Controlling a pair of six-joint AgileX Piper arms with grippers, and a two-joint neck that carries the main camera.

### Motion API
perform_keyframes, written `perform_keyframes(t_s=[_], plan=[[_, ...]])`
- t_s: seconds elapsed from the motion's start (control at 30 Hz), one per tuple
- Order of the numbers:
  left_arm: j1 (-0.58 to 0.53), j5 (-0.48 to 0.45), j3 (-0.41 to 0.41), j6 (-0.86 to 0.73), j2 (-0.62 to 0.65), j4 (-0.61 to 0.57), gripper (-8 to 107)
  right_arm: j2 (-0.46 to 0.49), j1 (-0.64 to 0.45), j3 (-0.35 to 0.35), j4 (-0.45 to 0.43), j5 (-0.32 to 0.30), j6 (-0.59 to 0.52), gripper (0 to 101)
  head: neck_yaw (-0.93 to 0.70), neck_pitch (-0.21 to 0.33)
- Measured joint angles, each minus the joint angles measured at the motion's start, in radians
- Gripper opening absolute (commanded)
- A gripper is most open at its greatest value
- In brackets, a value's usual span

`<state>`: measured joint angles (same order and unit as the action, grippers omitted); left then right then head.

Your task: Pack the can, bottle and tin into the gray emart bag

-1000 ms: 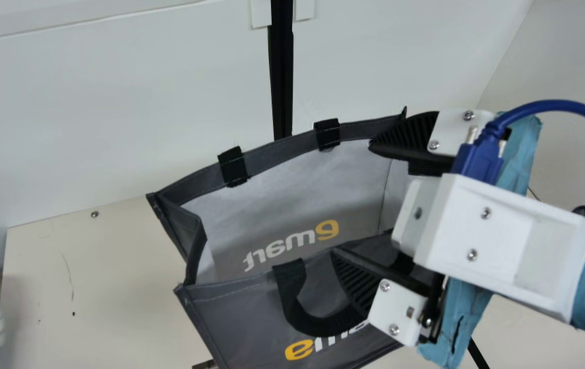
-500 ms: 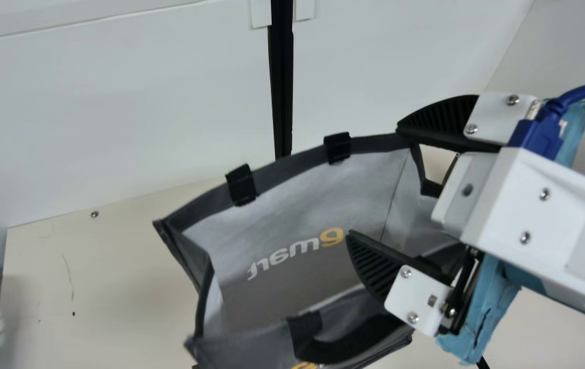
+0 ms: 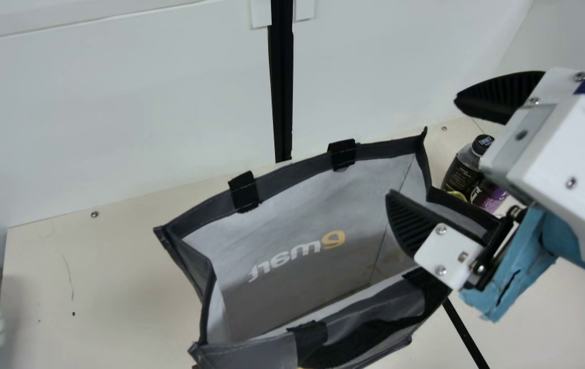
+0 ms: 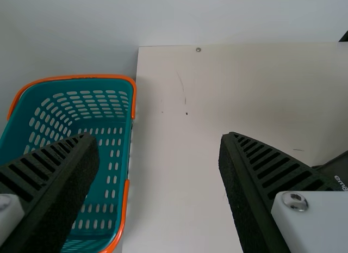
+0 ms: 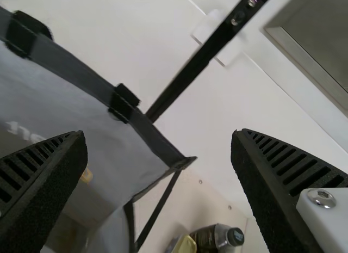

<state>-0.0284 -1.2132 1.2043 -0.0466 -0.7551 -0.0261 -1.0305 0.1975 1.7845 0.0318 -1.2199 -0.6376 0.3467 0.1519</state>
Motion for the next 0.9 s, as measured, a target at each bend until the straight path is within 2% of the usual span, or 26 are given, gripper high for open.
perform_keyframes(t_s=[0.5,0.9], plan=[[0.0,0.0,0.0,0.0,0.0,0.0,90,-0.037,-0.249,0.039,0.049,0.0,0.019,91,0.002,0.0],[0.0,0.0,0.0,0.0,0.0,0.0,90,-0.066,-0.454,0.043,0.113,0.0,-0.001,91,0.002,0.0]])
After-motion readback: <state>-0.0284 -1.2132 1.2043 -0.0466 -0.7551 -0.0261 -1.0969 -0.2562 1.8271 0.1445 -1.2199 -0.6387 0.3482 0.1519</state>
